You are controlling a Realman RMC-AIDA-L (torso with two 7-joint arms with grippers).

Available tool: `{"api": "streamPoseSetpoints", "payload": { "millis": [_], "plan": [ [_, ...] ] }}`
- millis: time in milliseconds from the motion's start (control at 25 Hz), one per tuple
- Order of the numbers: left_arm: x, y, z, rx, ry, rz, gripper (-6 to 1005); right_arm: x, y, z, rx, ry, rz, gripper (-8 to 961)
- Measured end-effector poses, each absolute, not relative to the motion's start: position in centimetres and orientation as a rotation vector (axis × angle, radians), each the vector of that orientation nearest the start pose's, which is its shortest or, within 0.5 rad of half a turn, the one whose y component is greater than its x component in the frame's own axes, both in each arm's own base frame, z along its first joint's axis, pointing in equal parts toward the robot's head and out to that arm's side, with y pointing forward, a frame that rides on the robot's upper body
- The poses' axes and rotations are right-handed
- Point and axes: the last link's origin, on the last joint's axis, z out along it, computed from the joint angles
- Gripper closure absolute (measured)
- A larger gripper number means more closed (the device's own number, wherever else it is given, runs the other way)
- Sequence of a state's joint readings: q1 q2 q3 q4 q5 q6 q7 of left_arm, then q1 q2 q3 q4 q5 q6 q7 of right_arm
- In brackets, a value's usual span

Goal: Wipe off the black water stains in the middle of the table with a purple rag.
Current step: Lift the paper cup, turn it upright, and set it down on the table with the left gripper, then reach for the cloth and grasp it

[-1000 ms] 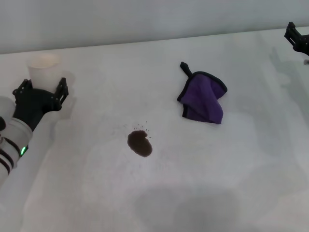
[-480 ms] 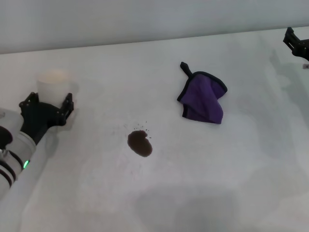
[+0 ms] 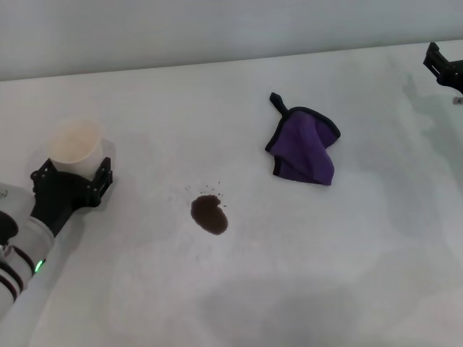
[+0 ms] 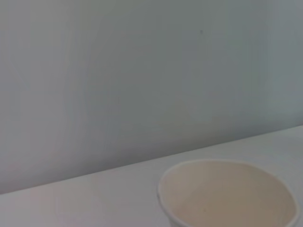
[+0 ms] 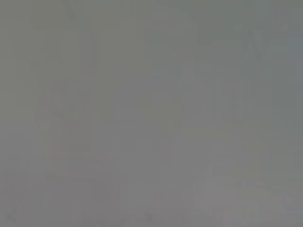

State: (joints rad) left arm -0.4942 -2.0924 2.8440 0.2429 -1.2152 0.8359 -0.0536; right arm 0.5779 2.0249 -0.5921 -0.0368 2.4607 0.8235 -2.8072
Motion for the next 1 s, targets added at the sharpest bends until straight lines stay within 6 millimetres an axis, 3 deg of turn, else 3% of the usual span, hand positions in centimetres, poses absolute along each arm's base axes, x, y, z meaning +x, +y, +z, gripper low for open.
{"api": "streamPoseSetpoints", "payload": {
  "millis": [360,480,720,1000],
  "plan": [
    [-32.2,31.2,-9.0,-1.932,-0.620,-0.455,348,37.6,37.7,3.1,-1.453,0.825,0.501,95],
    [-32.3,31.2,-9.0,-1.930,-0.621,-0.453,153,37.6,37.8,3.2,-1.452,0.821,0.503,95],
    [-32.5,30.6,-9.2,-1.930,-0.637,-0.454,113,37.5,37.9,3.4,-1.451,0.816,0.504,96],
    [-33.3,28.1,-9.4,-1.889,-0.693,-0.497,114,37.5,38.1,3.7,-1.437,0.814,0.507,96]
  ]
}}
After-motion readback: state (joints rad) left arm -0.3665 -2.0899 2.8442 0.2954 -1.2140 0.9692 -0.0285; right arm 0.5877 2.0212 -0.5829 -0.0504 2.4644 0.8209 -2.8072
